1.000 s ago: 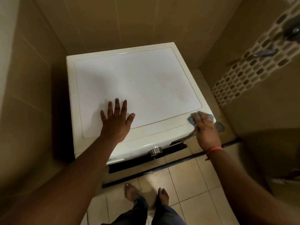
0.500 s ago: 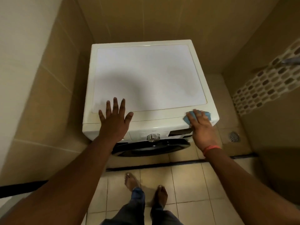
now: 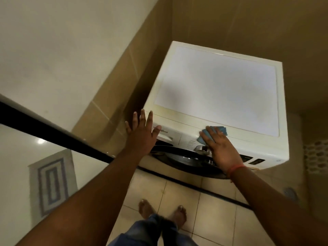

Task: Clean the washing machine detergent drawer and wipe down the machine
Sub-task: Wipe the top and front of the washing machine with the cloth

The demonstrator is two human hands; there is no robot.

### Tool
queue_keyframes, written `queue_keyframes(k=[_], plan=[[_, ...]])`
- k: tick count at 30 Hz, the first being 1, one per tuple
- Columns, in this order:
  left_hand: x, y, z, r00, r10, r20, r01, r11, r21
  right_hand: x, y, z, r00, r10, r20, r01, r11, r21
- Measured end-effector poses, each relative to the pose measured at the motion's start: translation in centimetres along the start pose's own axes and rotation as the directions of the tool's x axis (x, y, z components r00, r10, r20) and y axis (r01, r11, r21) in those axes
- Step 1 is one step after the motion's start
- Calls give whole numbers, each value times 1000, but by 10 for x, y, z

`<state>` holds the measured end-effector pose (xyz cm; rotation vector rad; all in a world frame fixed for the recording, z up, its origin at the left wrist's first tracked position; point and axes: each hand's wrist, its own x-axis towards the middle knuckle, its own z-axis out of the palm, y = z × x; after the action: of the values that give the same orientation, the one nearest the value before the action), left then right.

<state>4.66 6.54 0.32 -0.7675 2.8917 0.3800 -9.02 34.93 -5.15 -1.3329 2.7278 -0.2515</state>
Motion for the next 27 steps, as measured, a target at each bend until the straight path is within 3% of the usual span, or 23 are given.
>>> queue_keyframes(k=[5,12,15,19,23,27], plan=[[-14,-41,9,996,-85,-26,83,994,-65,-15,17,-16,997,-14,69,18,999,-50],[-16,-67,8,997,-76,13,77,990,-117,77,-80,10,979,-189,69,193,980,-45],[-7,-75,4,998,-67,14,69,986,-153,80,-79,10,963,-241,119,254,962,-102],[1,-85,8,997,-73,13,75,982,-176,44,-43,-11,956,-208,206,248,948,-197],[-4,-89,13,997,-70,32,75,975,-209,52,-56,-13,958,-142,250,205,948,-244],[-5,-92,11,997,-81,5,80,970,-228,97,-88,-3,936,-252,244,304,930,-205]])
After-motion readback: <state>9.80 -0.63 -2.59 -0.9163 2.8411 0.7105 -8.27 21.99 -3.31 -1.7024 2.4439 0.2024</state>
